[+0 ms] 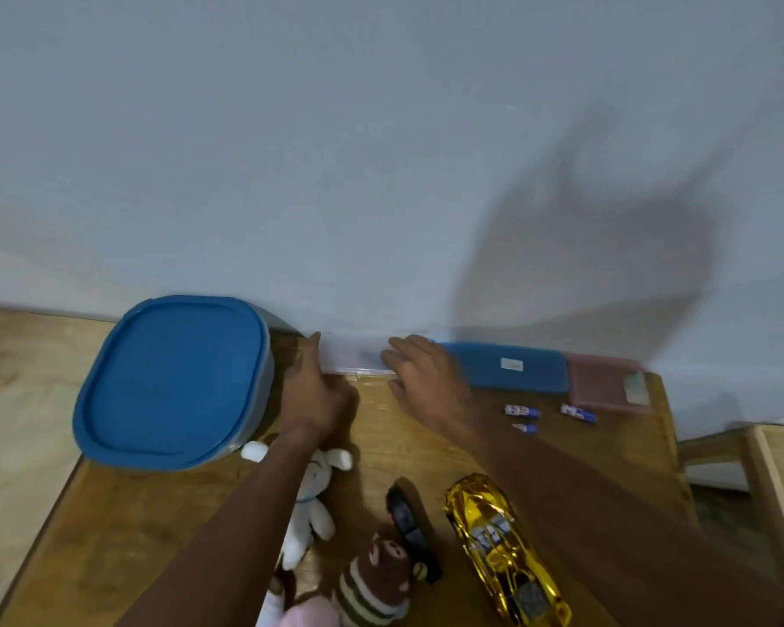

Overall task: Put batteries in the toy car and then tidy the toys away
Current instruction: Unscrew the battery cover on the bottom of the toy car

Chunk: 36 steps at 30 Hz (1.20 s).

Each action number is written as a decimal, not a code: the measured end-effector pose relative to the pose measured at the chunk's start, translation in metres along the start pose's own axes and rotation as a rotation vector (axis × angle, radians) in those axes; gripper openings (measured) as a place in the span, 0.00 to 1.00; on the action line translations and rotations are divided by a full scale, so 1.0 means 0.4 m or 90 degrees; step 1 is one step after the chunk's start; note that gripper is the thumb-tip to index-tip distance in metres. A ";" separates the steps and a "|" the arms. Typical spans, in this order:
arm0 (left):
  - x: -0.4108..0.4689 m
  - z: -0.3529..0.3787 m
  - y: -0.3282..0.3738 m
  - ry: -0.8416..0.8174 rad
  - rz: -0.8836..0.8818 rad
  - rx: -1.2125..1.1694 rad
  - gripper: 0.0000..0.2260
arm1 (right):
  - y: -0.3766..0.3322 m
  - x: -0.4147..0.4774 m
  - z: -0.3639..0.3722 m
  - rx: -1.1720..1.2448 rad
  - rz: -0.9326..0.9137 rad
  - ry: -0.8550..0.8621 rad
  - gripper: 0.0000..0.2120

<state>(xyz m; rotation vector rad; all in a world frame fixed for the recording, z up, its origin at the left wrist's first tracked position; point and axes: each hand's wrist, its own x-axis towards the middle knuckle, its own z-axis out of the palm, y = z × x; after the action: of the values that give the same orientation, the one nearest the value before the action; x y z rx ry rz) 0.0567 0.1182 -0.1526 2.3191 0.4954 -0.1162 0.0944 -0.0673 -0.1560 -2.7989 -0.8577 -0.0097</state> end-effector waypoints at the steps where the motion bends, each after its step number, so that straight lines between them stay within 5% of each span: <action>1: 0.007 0.003 -0.008 0.010 -0.003 -0.008 0.39 | -0.004 0.011 0.008 -0.022 -0.002 0.004 0.14; 12: 0.033 -0.021 -0.041 0.068 0.000 -0.129 0.32 | -0.025 0.062 0.059 -0.276 -0.063 -0.048 0.12; 19: 0.033 -0.026 -0.046 0.050 -0.013 -0.163 0.27 | -0.019 0.093 -0.025 -0.089 -0.037 -0.014 0.13; 24: 0.029 -0.030 -0.060 0.031 0.069 -0.075 0.16 | 0.013 0.110 -0.064 0.053 0.058 0.089 0.16; 27: 0.029 -0.034 -0.068 0.003 0.078 -0.034 0.06 | -0.009 0.092 -0.056 -0.003 0.109 0.177 0.13; 31: 0.011 -0.050 -0.074 -0.022 0.074 -0.012 0.06 | -0.031 0.076 -0.044 -0.101 0.151 0.285 0.10; 36: 0.006 -0.050 -0.081 -0.017 0.072 -0.023 0.05 | -0.067 0.062 -0.014 -0.004 0.224 0.104 0.14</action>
<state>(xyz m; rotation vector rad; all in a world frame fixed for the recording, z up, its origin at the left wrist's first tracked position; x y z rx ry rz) 0.0452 0.1539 -0.1601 2.3008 0.3491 -0.0831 0.1004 -0.0333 -0.1432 -2.8646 -0.3221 -0.1821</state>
